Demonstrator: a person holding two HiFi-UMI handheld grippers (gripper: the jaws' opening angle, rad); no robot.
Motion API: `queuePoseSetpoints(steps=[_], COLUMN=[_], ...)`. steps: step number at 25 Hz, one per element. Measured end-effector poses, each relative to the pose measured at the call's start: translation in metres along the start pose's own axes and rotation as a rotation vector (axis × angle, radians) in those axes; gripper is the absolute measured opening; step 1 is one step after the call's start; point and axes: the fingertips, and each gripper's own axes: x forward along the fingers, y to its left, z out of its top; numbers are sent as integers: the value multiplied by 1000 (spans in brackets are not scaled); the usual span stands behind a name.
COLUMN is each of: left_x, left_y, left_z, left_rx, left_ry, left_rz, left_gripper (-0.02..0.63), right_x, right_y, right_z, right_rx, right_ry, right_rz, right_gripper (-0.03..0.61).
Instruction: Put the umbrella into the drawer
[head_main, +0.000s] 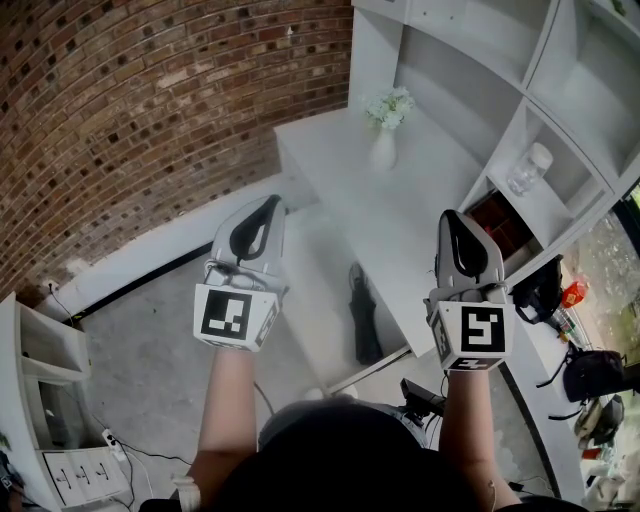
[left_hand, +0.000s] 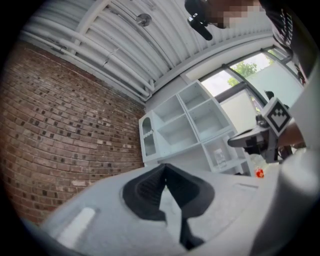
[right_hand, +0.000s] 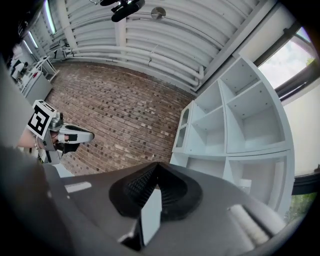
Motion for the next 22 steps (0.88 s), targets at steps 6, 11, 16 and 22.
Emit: queuePoseSetpoints(steps=[6,11,16,22], left_x=[-2,-6,-10,-14], left_y=[-2,1,6,7], left_z=[12,17,20,19], left_rx=[38,43,39,36], left_ry=[-20,-29,-37,-37], left_rz=[0,14,30,42], left_gripper=[-2,-2,-2,-2], right_x=[-4,-7,-10,-16], right_y=[-2,-1,-1,-5], right_z=[9,8,12,12], right_rx=[-26,-49,-68,-49], right_ry=[-6,3,-23,-39], right_rz=[-6,-17,-22,-42], right_gripper=[5,5,5,5])
